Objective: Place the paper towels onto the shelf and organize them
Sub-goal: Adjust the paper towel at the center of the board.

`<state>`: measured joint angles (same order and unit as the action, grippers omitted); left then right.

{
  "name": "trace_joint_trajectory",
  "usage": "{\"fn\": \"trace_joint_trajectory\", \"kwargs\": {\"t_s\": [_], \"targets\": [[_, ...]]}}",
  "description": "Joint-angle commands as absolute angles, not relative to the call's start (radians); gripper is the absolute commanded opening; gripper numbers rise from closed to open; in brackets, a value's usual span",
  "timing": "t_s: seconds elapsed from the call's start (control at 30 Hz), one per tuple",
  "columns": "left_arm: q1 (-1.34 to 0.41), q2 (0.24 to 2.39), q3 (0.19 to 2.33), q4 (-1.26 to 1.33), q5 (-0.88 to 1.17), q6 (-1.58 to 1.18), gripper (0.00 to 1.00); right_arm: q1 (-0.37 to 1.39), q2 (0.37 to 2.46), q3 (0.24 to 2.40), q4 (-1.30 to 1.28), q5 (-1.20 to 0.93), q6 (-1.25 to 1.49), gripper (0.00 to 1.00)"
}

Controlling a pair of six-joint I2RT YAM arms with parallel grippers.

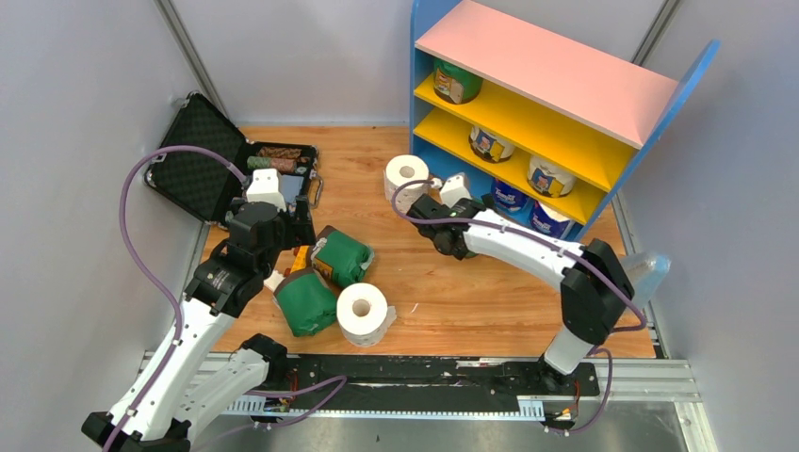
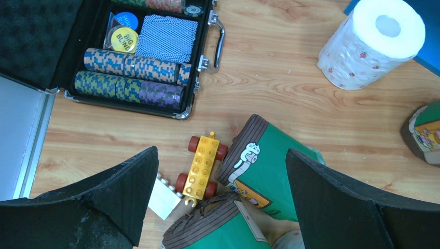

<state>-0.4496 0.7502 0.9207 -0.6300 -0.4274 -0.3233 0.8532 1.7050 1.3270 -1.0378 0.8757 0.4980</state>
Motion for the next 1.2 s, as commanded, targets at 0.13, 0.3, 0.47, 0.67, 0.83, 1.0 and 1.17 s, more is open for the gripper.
{"fn": "trace_joint_trajectory", "kwargs": {"t_s": [0.13, 0.3, 0.47, 0.67, 0.83, 1.0, 1.17], "targets": [[-0.445, 0.747, 0.918, -0.603, -0.434, -0.311, 1.00, 0.725, 1.490, 1.246, -1.112, 0.881, 0.578, 1.00], [-0.445, 0.747, 0.919, -0.603, -0.437, -0.311, 1.00, 0.722, 1.412, 1.275, -1.052, 0.760, 0.517, 1.00], [-0.445, 0.747, 0.918, -0.602, -0.439, -0.311, 1.00, 0.727, 1.331, 1.262, -0.895, 0.534, 0.415, 0.96], [-0.445, 0.748, 0.918, -0.604, -0.439, -0.311, 1.00, 0.724, 1.302, 1.248, -0.763, 0.357, 0.302, 0.92], [-0.445, 0.748, 0.919, -0.604, -0.442, -0.311, 1.00, 0.689, 1.340, 1.264, -0.724, 0.276, 0.256, 0.89], [-0.445, 0.748, 0.918, -0.602, -0.440, -0.311, 1.00, 0.663, 1.402, 1.276, -0.714, 0.236, 0.240, 0.85], [-0.445, 0.748, 0.919, -0.603, -0.437, -0.313, 1.00, 0.635, 1.444, 1.275, -0.701, 0.217, 0.228, 0.78]]}}
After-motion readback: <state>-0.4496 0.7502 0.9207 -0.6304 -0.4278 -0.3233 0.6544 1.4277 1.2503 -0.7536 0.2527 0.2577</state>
